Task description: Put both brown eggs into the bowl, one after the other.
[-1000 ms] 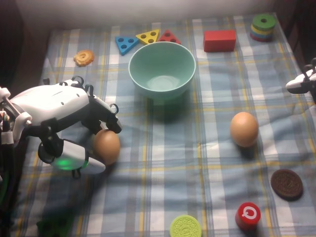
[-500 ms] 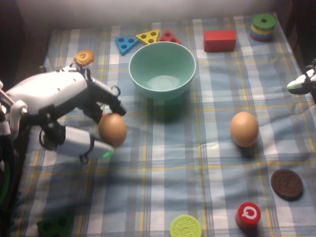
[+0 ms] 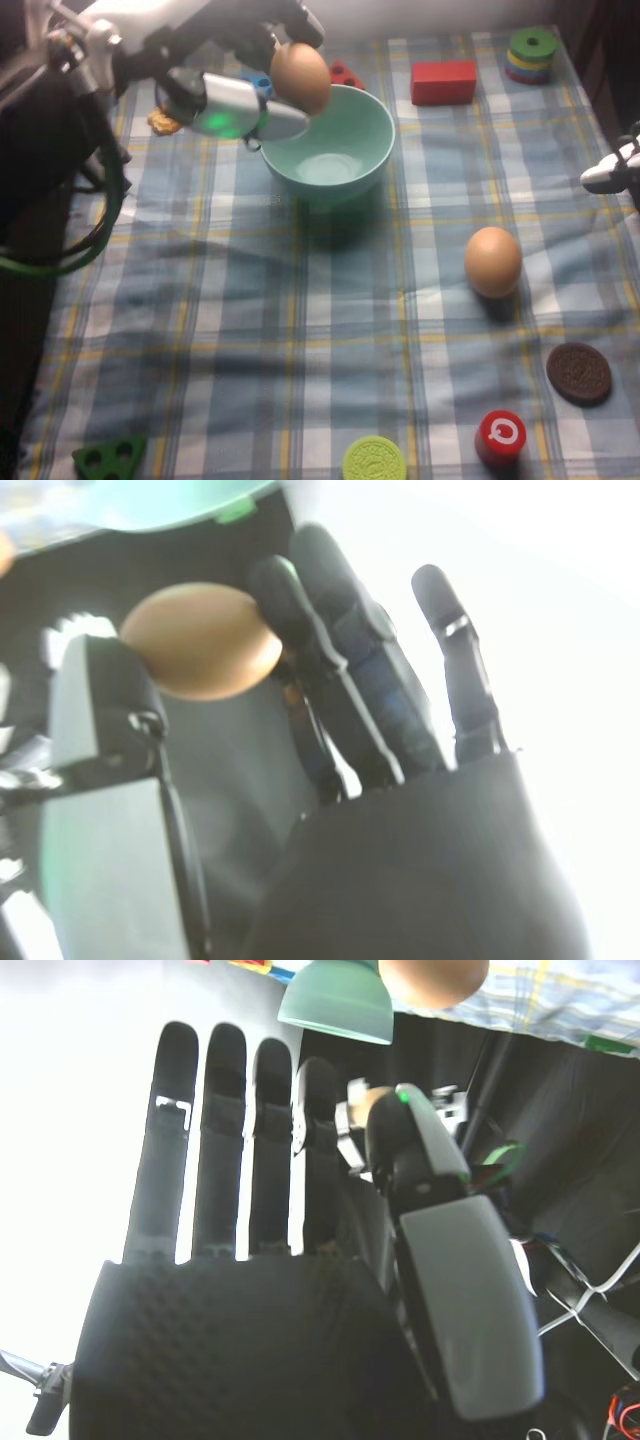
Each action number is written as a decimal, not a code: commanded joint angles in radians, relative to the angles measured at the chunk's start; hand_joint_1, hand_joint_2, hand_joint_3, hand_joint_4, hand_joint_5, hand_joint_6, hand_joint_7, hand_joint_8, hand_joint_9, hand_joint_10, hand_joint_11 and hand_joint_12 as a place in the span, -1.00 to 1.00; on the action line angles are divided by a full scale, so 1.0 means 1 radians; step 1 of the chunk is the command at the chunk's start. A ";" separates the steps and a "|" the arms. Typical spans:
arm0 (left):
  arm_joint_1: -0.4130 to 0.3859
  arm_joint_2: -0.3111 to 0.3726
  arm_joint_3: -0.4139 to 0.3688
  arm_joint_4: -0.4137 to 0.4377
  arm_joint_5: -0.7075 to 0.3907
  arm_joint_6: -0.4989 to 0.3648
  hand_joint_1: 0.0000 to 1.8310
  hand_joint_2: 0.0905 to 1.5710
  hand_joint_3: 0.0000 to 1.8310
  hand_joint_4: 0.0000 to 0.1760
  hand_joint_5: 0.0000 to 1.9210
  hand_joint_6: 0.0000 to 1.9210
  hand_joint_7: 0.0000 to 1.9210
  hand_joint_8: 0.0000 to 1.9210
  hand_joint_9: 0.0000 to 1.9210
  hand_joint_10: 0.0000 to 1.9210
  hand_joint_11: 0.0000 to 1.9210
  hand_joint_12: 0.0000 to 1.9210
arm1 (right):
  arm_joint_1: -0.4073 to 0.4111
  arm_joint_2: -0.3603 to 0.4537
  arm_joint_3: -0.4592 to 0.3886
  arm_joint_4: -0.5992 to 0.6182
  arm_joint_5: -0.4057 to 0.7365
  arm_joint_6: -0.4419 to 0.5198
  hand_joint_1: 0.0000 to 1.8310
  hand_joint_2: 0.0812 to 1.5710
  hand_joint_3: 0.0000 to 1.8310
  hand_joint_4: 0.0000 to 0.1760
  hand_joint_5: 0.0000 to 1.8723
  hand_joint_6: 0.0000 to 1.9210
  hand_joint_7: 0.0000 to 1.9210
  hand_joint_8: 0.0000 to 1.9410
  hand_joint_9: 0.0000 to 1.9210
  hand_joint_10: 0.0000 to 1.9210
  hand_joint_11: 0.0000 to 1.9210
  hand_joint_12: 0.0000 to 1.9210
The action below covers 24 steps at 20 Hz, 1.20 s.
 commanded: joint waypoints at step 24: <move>0.114 0.094 -0.135 0.075 -0.291 -0.180 0.00 0.08 -1.00 0.31 -0.57 -1.00 -0.43 -1.00 -0.42 -1.00 -1.00 0.07 | 0.015 -0.012 0.007 0.025 0.122 0.010 -0.31 0.72 -1.00 -1.00 -0.25 -1.00 -0.22 -1.00 -0.25 -1.00 -0.52 -0.37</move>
